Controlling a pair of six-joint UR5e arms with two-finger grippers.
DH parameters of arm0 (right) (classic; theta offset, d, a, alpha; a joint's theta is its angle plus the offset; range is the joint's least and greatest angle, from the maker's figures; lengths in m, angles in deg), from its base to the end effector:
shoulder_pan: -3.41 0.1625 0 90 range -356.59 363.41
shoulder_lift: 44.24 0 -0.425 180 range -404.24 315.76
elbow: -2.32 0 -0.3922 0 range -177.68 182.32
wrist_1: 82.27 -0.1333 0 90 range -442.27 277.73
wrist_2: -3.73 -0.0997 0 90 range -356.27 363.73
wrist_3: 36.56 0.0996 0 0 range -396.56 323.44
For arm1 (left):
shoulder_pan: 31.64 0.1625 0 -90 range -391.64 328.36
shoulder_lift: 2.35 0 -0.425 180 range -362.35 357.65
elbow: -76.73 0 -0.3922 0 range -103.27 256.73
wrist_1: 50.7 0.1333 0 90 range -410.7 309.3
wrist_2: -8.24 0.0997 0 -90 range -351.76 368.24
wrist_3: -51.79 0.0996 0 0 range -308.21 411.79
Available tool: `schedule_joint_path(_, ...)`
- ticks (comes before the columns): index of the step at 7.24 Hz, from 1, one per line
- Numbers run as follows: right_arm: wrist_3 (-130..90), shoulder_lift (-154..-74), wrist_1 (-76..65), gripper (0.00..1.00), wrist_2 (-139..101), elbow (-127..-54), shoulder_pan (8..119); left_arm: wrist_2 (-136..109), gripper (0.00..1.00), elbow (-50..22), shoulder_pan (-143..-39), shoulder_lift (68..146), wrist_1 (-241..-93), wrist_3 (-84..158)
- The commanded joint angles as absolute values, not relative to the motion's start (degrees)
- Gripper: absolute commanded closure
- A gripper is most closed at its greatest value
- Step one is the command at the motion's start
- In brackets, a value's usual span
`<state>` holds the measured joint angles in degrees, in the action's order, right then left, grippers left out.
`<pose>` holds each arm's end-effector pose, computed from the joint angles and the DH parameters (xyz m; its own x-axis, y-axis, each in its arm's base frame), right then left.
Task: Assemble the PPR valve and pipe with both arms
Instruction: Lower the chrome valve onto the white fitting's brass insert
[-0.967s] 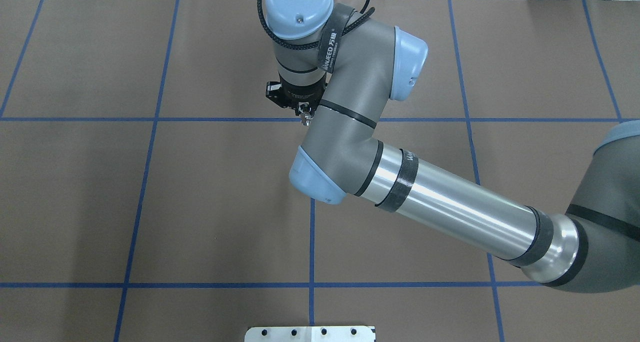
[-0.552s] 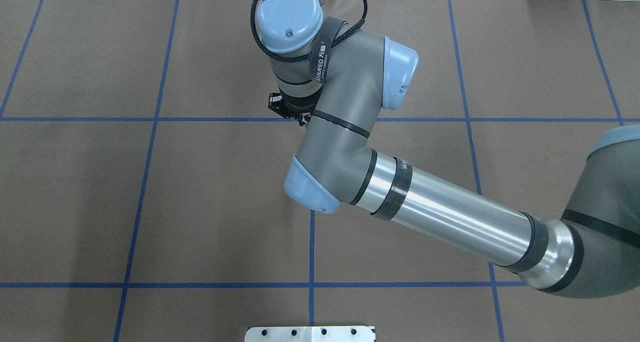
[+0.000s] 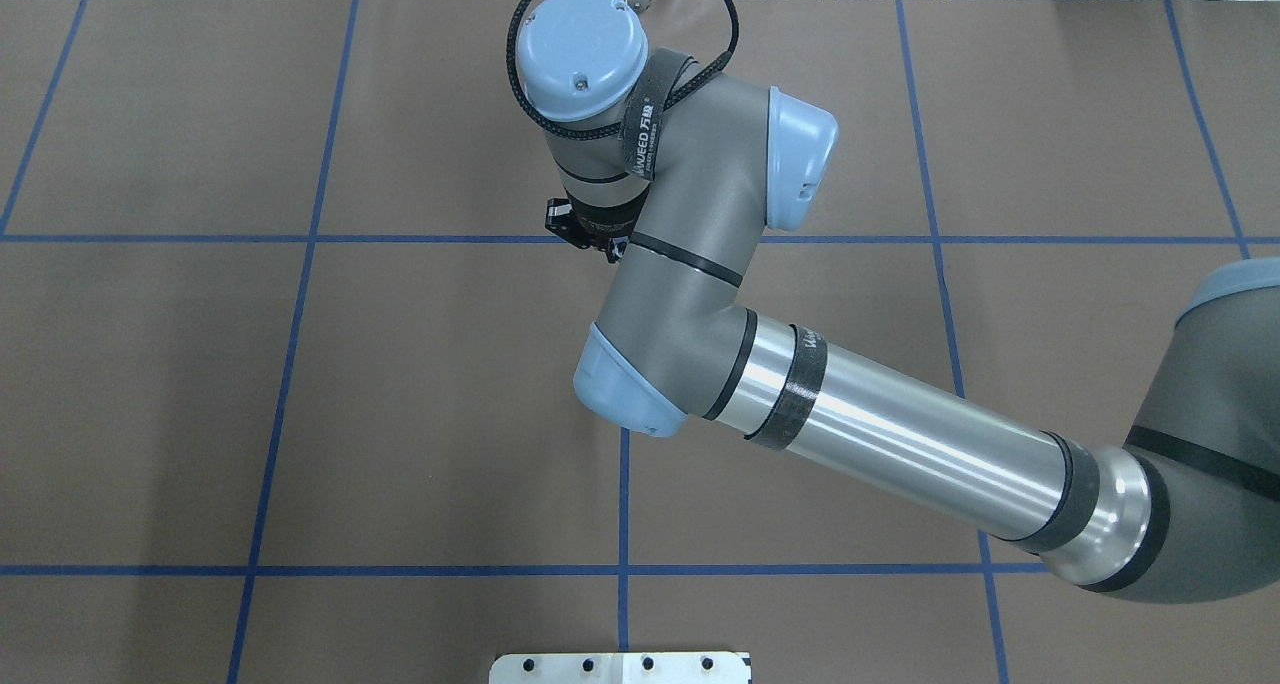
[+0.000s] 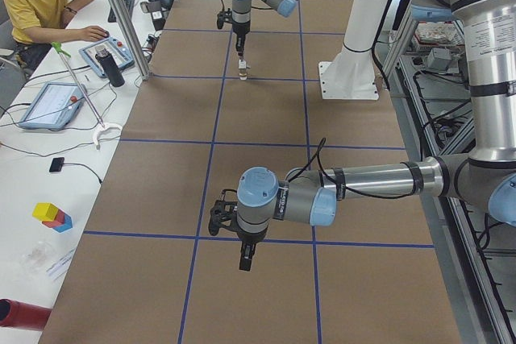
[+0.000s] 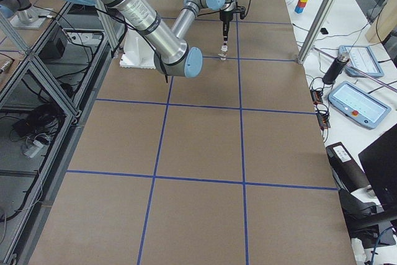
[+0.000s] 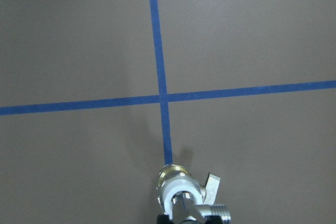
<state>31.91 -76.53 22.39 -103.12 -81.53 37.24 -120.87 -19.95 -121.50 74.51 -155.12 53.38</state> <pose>-0.5566 -0.4988 0.0987 0.7604 0.0868 0.6436 -0.1174 0.9931 0.0047 -0.0695 -0.4027 0.6832 0.7754 0.1167 -0.6207 -0.0239 0.9875 0.1558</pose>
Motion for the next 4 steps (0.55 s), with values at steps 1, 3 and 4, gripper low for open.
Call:
schedule_joint_path(1, 31.9, -76.8, 22.3, 1.0, -102.1, -81.5, 36.8, -120.9, 0.0, -20.0, -121.5, 74.7, -155.1, 53.4)
schedule_joint_path(3, 31.9, -76.8, 22.3, 1.0, -102.0, -81.4, 36.7, -120.9, 0.0, -20.0, -121.5, 74.7, -155.1, 53.4)
schedule_joint_path(4, 31.9, -76.8, 22.3, 1.0, -102.0, -81.4, 36.5, -120.9, 0.0, -20.0, -121.5, 74.7, -155.1, 53.4)
